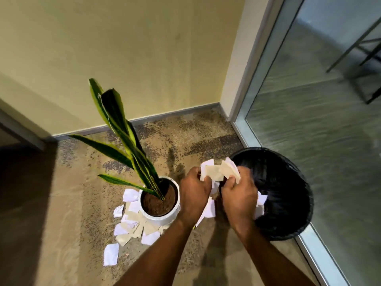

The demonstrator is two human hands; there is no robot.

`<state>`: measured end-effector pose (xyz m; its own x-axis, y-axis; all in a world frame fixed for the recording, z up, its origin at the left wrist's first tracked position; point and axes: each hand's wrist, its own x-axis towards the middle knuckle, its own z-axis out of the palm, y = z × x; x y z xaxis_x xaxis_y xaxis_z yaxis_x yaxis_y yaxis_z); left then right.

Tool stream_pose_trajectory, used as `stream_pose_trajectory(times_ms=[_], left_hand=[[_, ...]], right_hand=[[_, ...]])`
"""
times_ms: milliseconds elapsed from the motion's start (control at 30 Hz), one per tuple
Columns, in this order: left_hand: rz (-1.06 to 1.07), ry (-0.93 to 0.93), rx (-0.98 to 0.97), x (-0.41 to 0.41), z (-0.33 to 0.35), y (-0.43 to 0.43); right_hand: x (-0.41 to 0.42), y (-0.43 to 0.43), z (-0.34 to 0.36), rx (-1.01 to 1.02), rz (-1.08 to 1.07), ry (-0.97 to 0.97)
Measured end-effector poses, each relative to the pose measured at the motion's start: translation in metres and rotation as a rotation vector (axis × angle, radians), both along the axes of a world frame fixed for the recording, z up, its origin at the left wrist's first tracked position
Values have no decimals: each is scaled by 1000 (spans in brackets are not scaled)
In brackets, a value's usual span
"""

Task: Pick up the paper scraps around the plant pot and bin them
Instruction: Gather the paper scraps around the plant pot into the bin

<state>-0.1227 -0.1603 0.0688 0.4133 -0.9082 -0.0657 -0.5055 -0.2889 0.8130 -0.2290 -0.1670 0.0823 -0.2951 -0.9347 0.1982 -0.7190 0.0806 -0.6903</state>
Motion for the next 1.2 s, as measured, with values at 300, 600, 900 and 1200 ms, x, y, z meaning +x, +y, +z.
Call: stream_pose_trajectory(times_ms=[300, 600, 900, 1200], left_hand=[[-189, 25, 154, -55, 1, -30], [-217, 32, 99, -83, -18, -40], [-229, 117, 77, -101, -22, -43], [-287, 148, 40, -102, -26, -41]], right_hand=[[-96, -37, 6, 287, -4, 205], [-122, -34, 1, 366, 17, 131], [-119, -36, 0, 259, -45, 83], [-101, -33, -6, 203, 4, 66]])
